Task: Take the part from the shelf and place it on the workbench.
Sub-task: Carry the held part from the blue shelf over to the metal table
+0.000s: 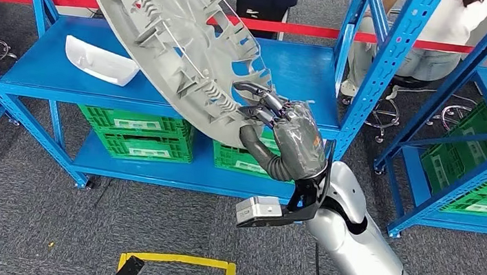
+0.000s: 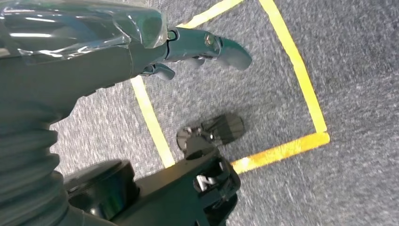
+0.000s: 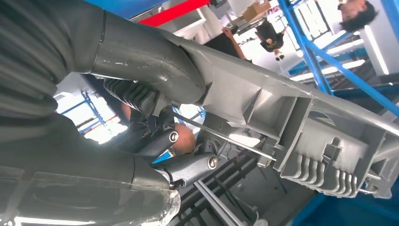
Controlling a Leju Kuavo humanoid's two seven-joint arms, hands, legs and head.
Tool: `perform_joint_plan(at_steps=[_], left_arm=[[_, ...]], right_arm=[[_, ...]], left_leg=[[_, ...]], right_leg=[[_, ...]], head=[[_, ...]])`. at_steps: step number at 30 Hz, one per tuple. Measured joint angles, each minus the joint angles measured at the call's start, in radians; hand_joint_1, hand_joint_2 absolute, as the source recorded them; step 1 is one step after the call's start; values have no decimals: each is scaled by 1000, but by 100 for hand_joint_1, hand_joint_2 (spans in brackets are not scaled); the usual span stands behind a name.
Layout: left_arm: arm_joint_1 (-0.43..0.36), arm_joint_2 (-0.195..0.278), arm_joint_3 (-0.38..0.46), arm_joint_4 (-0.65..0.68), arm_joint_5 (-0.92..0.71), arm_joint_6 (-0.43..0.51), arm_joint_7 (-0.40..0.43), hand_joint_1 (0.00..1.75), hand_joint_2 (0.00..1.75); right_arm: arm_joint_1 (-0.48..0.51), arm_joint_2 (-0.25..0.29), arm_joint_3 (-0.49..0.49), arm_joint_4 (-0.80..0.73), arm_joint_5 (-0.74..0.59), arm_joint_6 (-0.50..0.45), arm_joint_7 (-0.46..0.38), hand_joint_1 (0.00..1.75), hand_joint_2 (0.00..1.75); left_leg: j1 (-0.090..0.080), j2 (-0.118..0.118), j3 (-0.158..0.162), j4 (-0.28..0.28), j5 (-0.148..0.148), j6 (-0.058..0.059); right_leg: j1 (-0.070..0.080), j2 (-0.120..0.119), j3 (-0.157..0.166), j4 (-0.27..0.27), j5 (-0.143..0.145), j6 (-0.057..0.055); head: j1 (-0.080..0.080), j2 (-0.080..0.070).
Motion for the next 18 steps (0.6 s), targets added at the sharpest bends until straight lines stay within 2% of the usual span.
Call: perform_joint_plan(at_steps=[1, 2, 4, 5, 6, 7, 8, 9, 10, 11, 12, 13, 15, 16, 17, 18], left_arm=[[2, 0, 0, 0, 0, 0, 0, 0, 175], [3, 1, 0, 0, 0, 0, 0, 0, 175], [4, 1, 0, 0, 0, 0, 0, 0, 175], [3, 1, 0, 0, 0, 0, 0, 0, 175], [3, 1, 0, 0, 0, -1, 0, 0, 175], [3, 1, 0, 0, 0, -1, 0, 0, 175], [3, 1, 0, 0, 0, -2, 0, 0, 175], [2, 1, 0, 0, -1, -2, 0, 0, 175], [1, 4, 0, 0, -1, -2, 0, 0, 175], [-1, 6, 0, 0, -2, -2, 0, 0, 175], [-3, 8, 0, -1, -2, -2, 0, 0, 175], [-5, 10, 0, -1, -3, -2, -1, 0, 175], [-5, 9, 0, -1, -3, -2, -1, 0, 175], [-6, 9, 0, -1, -3, -2, -1, 0, 175], [-6, 8, 0, -1, -3, -2, -1, 0, 175], [-7, 7, 0, -2, -3, -3, -1, 0, 175]], right_arm=[[-1, 1, 1, 0, 0, 0, 0, 175, 175], [-1, 2, 1, 0, 0, 0, 0, 175, 175], [-2, 4, 1, 1, -1, 0, 0, 175, 175], [-2, 5, 2, 1, -1, 0, 0, 175, 175], [-2, 5, 2, 1, -1, 0, 0, 175, 175], [-1, 5, 2, 1, -1, 0, 0, 175, 175], [-1, 5, 3, 1, -1, 0, 0, 175, 175], [-1, 5, 3, 1, -1, 0, 0, 175, 175], [-1, 5, 3, 0, -1, 0, 0, 175, 175], [-1, 5, 2, 0, -2, 0, 0, 175, 175], [-2, 5, 2, 0, -2, 0, 0, 175, 175], [-2, 6, 2, 0, -3, 0, 1, 175, 175], [-3, 6, 2, 0, -3, 0, 1, 175, 175], [-4, 5, 2, 0, -3, 0, 1, 175, 175], [-5, 4, 1, 0, -3, 0, 1, 175, 175], [-6, 2, 1, 0, -4, 0, 1, 175, 175]], left_leg=[[3, -1, -7, 10, -15, -6], [5, -2, -17, 36, -48, -13], [9, -2, -48, 146, -150, -24], [10, -2, -62, 213, -188, -27], [11, -2, -68, 265, -206, -28], [11, -2, -59, 288, -201, -26], [10, -2, -30, 275, -180, -22], [8, -3, 17, 227, -157, -13], [4, -4, 73, 156, -151, 0], [0, -5, 126, 85, -157, 10], [-6, -5, 162, 33, -167, 18], [-12, -5, 181, 2, -176, 25], [-16, -3, 179, -23, -152, 33], [-15, -1, 175, -36, -134, 40], [-12, 2, 167, -48, -115, 44], [-8, 4, 157, -55, -97, 46]], right_leg=[[-1, -1, -7, 1, 10, -9], [-4, -2, -16, 0, 20, -17], [-4, -3, -39, 0, 42, -26], [-3, -3, -52, 1, 53, -27], [-2, -3, -66, 1, 64, -26], [0, -3, -80, 1, 75, -26], [2, -2, -94, 1, 86, -25], [5, -1, -106, 1, 96, -24], [5, -1, -115, 1, 106, -22], [5, -1, -120, 1, 115, -19], [4, -2, -123, -1, 123, -13], [0, -4, -124, -4, 132, -5], [-2, -5, -127, -14, 148, 8], [-1, -5, -134, -9, 138, 9], [0, -5, -145, 13, 111, 5], [0, -5, -161, 57, 67, -2]], head=[[-1, 0], [-3, 0], [-6, 0], [-6, 0], [-6, 0], [-6, 0], [-6, 0], [-6, 0], [-6, 0], [-5, 0], [-5, 0], [-6, 0], [-9, 0], [-10, 0], [-9, 0], [-8, 0]])
